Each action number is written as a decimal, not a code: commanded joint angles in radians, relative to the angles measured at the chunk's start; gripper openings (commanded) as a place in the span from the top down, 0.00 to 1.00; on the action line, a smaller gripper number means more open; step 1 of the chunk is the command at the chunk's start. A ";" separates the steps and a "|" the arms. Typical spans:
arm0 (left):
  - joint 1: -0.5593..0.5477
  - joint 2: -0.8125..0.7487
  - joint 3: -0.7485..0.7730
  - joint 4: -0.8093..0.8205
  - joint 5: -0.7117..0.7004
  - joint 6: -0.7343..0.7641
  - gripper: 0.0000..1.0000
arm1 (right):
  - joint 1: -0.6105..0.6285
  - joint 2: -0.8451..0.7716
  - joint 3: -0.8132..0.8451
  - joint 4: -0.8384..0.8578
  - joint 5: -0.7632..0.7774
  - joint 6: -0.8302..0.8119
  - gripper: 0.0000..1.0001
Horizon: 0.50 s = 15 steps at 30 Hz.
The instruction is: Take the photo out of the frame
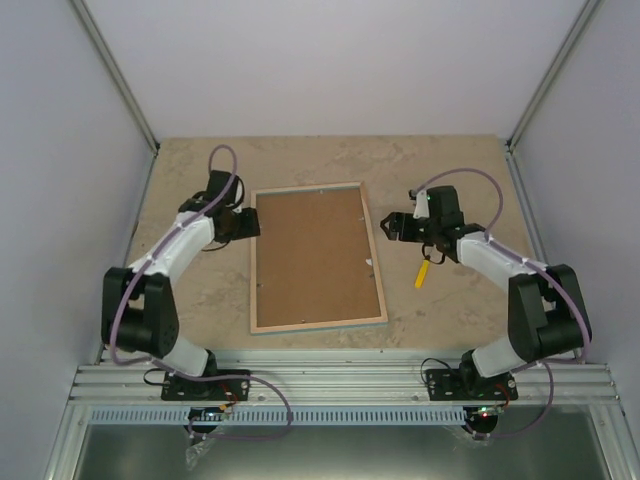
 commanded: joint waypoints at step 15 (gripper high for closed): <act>0.003 -0.657 -0.167 0.157 -0.318 0.008 0.01 | -0.052 -0.137 0.034 -0.404 0.336 0.078 0.02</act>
